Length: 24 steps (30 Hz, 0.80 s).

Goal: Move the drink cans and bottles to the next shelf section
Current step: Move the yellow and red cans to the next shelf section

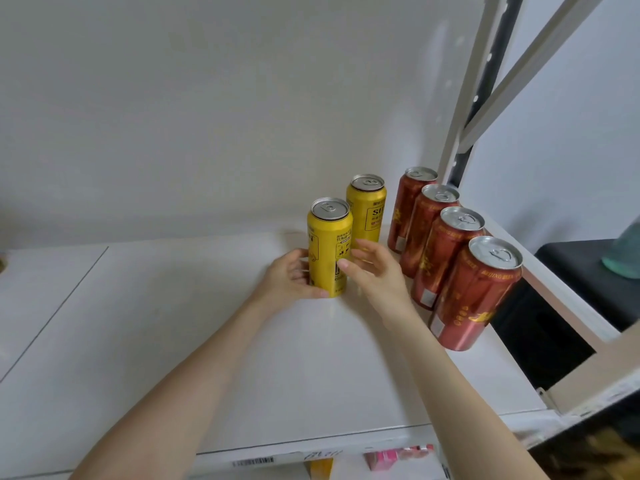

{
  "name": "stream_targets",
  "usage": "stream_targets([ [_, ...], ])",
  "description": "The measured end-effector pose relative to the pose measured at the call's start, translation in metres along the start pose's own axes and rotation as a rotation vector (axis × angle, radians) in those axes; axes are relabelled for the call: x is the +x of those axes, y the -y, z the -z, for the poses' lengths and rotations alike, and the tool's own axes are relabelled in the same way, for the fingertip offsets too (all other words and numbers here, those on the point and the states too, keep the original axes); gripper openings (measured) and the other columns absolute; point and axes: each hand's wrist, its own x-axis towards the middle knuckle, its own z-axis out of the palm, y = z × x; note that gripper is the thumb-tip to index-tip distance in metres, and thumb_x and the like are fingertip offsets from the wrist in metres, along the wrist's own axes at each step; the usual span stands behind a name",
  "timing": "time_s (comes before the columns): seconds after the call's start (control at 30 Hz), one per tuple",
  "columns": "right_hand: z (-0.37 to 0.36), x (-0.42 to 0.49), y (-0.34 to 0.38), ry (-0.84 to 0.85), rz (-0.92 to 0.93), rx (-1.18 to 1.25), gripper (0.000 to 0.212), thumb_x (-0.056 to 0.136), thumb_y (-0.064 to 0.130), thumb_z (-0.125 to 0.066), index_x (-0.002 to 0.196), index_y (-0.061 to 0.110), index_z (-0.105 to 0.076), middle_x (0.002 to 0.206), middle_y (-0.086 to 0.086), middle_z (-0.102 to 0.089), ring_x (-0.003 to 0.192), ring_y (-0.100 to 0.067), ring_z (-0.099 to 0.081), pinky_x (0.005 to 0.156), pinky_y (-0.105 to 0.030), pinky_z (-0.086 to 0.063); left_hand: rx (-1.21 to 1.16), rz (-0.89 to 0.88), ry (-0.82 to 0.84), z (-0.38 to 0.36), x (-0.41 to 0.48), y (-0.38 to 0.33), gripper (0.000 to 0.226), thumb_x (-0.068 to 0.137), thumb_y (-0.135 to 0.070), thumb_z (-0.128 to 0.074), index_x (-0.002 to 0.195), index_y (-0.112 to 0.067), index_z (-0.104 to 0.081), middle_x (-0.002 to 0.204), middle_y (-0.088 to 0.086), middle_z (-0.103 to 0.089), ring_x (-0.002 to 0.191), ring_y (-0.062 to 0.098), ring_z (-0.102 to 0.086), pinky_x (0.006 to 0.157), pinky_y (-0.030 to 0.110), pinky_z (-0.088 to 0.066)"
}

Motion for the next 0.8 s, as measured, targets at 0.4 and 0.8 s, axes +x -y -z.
stream_targets([
  [0.4, 0.033, -0.024, 0.000, -0.124, 0.076, 0.060, 0.032, 0.086, 0.011, -0.073, 0.115, 0.018, -0.060, 0.114, 0.007, -0.067, 0.105, 0.000, -0.062, 0.092, -0.019, -0.049, 0.022, -0.044, 0.106, -0.053, -0.005, -0.006, 0.072, 0.062, 0.012, -0.086, 0.125, -0.006, -0.057, 0.103, 0.006, -0.070, 0.084, 0.007, -0.069, 0.074, 0.019, -0.055],
  [0.8, 0.032, -0.011, -0.011, -0.170, 0.057, 0.116, 0.037, 0.093, 0.018, -0.066, 0.128, 0.013, -0.054, 0.124, -0.001, -0.065, 0.119, -0.015, -0.059, 0.104, -0.040, -0.048, 0.036, -0.074, 0.045, -0.066, 0.009, -0.009, 0.068, 0.063, 0.006, -0.088, 0.123, -0.010, -0.061, 0.106, 0.011, -0.072, 0.094, 0.012, -0.069, 0.077, 0.020, -0.056],
])
